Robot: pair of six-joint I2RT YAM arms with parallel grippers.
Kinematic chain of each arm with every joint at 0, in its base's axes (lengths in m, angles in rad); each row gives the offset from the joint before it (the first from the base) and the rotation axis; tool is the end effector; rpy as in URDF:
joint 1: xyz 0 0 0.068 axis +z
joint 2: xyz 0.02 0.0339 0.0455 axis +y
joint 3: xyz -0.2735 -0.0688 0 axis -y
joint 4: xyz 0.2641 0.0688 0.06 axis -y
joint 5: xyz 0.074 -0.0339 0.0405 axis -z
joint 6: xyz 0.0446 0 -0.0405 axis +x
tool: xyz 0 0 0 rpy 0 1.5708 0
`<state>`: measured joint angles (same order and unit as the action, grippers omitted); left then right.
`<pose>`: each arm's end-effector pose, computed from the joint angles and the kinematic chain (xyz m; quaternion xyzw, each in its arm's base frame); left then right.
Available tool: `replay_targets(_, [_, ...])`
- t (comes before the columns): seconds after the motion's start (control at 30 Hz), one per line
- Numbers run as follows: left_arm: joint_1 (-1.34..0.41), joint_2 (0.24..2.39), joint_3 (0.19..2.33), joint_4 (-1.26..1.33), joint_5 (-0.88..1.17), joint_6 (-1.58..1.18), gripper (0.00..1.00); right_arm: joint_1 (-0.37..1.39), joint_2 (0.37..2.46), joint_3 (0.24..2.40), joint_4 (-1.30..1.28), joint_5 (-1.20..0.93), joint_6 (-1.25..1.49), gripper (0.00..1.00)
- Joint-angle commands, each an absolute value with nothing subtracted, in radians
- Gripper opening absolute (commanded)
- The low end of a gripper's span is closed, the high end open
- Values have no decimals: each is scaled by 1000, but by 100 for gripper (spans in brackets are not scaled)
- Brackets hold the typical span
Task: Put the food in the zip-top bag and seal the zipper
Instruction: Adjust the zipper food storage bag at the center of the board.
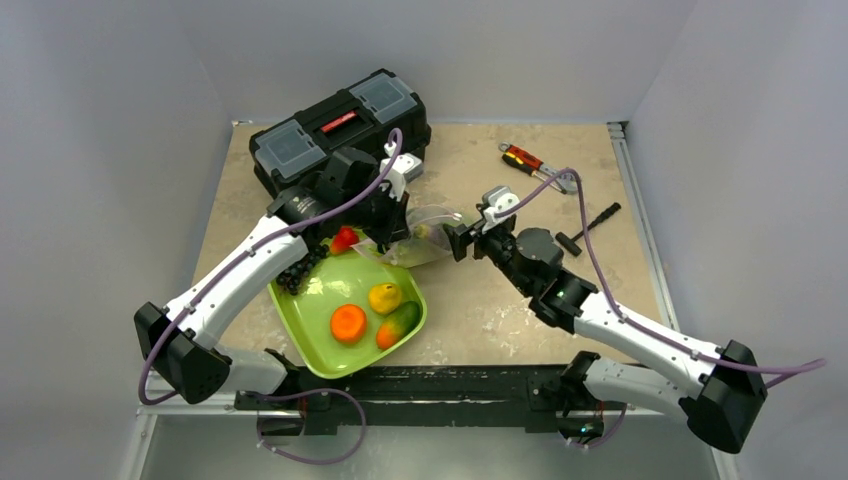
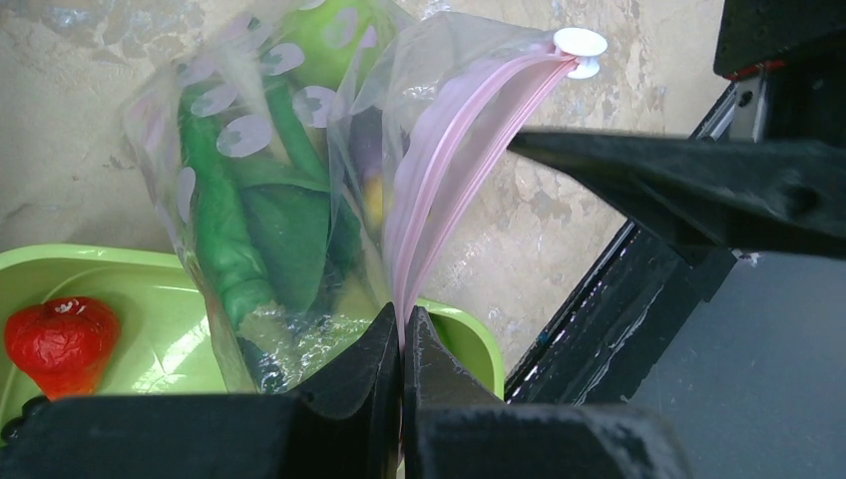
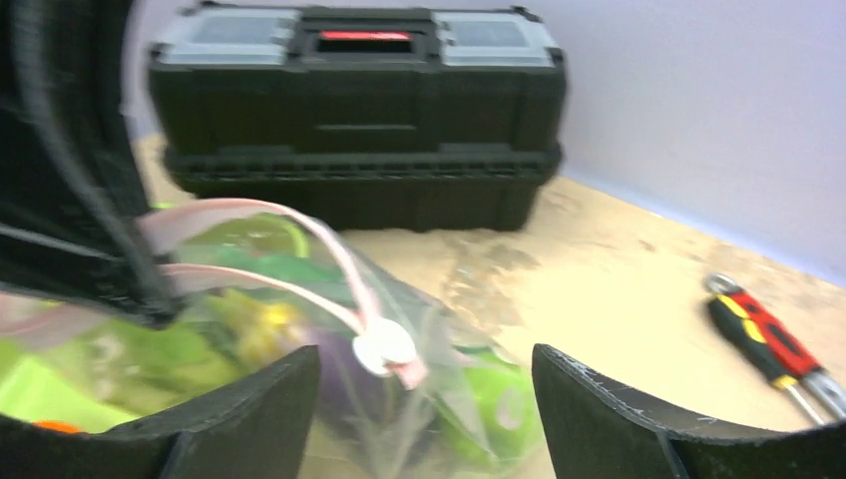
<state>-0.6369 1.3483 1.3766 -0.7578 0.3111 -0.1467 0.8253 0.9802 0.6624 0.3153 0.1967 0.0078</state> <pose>0.2401 -0.1946 0.3701 0.2802 0.8595 -0.2847 0.3188 0.1794 0.1815 0.3148 -0.2164 0.6741 0.2208 0.6708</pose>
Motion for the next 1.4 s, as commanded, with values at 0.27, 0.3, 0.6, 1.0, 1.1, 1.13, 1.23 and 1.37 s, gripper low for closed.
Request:
replay_targets(0.27, [-632, 1344, 1413, -735, 371, -150, 0, 844, 1010, 755, 283, 199, -258, 38])
replay_targets(0.3, [-632, 1344, 1413, -736, 372, -150, 0, 845, 1004, 748, 296, 187, -266, 37])
replay_targets(0.6, [-632, 1339, 1411, -736, 397, -136, 0, 845, 1027, 787, 282, 170, -288, 16])
replay_targets(1.0, [-645, 1191, 1308, -510, 369, -61, 45, 844, 997, 1048, -101, 16, -129, 0])
replay_targets(1.1, [-670, 1161, 1311, -438, 309, -43, 49, 844, 1032, 1116, -185, 3, -119, 0])
replay_targets(1.13, [-685, 1148, 1306, -409, 301, -29, 51, 844, 1052, 1147, -220, -15, -120, 0])
replay_targets(1.23, [-747, 1107, 1256, -288, 281, 89, 57, 844, 1075, 1230, -301, -32, -123, 0])
replay_targets(1.37, [-829, 1038, 1122, -81, 302, 247, 72, 844, 1086, 1296, -363, -50, -142, 0])
